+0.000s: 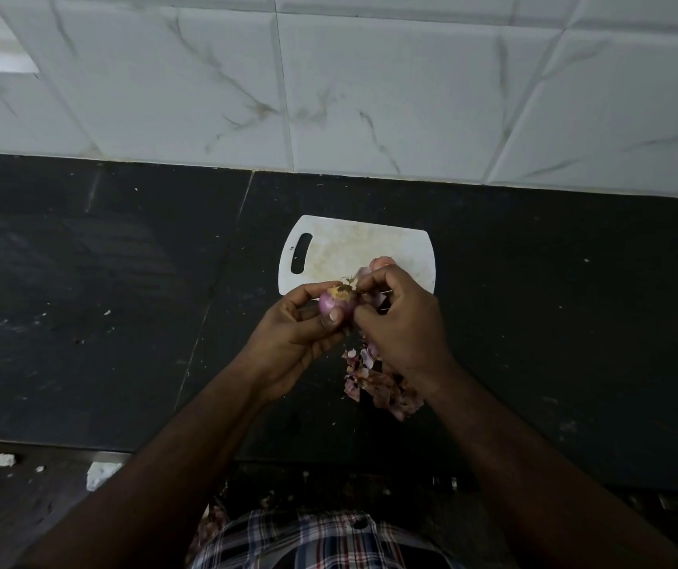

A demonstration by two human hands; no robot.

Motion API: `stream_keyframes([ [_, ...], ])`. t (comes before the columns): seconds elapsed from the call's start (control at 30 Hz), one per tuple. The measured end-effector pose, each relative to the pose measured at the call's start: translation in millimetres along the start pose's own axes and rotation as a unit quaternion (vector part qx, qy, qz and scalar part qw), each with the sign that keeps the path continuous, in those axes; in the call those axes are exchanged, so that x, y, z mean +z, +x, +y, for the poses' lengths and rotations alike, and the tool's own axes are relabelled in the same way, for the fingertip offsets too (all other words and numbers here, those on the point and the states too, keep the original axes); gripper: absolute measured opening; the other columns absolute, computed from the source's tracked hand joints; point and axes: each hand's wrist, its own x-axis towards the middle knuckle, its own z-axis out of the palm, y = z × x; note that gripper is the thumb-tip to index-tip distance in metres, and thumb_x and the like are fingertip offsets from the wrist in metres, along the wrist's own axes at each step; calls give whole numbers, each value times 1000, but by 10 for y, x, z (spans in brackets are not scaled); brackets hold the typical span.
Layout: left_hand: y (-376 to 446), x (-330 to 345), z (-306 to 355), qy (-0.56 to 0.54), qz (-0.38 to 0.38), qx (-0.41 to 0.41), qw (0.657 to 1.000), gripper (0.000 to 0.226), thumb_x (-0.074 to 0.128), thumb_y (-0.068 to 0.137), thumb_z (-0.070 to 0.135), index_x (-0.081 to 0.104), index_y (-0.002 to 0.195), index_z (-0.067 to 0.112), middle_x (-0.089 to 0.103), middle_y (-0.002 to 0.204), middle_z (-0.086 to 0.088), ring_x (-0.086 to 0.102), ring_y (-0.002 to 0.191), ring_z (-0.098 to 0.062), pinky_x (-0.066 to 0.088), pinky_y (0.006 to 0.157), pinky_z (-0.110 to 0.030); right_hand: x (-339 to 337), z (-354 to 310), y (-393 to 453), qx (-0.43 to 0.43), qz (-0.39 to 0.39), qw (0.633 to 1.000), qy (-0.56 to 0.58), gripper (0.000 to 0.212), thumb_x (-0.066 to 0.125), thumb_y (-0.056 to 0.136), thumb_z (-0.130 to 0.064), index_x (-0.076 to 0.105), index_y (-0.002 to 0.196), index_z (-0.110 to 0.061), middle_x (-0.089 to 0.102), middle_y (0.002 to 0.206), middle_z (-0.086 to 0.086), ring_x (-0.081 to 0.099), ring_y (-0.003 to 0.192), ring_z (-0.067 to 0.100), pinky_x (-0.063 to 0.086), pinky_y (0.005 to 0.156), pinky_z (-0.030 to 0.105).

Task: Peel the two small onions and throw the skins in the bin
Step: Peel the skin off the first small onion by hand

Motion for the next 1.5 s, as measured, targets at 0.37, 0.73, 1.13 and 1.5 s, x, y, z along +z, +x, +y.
stream_keyframes([
  [0.37,6,-118,26,-125,1,-108,986,43,55,92,28,60,126,3,69,110,-18,68,82,-23,58,70,-28,-132,152,96,-25,46,999,12,24,68,83,-4,65,99,-21,71,103,-11,66,101,2,56,85,29],
  [0.73,7,-216,53,-137,-32,-91,986,49,43,88,10,61,134,6,63,128,-18,64,107,-34,57,86,-34,-324,283,89,4,-18,997,-69,20,70,84,-11,73,102,-18,70,108,-6,63,102,5,50,82,14],
  [1.13,15,-177,56,-128,-30,-81,988,48,39,89,3,59,133,3,61,137,-18,59,120,-42,56,93,-39,-355,284,102,16,-61,994,-92,21,66,85,-4,73,91,-23,69,103,-15,63,98,0,53,86,22],
  [1.5,-1,-136,68,-97,-24,-69,993,34,48,91,8,69,118,3,66,125,-21,66,109,-38,54,96,-44,-212,35,78,80,-132,986,68,29,72,89,-19,70,118,-17,73,105,-6,71,93,3,63,76,35],
])
